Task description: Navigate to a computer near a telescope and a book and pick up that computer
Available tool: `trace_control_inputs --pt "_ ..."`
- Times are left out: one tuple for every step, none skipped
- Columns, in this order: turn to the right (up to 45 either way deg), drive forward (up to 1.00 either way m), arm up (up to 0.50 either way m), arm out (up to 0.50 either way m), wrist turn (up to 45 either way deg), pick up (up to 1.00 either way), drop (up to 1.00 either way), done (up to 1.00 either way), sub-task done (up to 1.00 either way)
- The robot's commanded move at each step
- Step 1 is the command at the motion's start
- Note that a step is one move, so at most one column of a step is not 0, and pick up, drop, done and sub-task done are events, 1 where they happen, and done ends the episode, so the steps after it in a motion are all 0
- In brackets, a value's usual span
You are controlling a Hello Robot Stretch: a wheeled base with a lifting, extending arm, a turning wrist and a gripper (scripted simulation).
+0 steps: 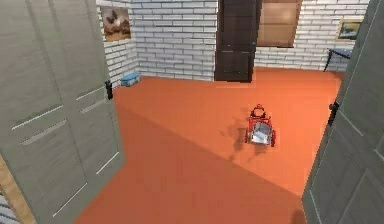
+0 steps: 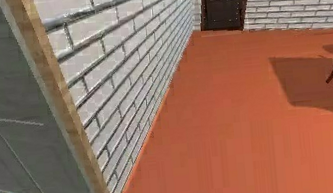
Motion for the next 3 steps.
trace_control_inputs --pt "3.0 0.0 0.0 0.0 0.0 0.0 0.0 0.0 0.0" --pt "0.0 0.3 0.0 0.0 0.0 0.0 0.0 0.0 0.0" --pt "-6.0 0.0 0.0 0.0 0.0 0.0 0.0 0.0 0.0"
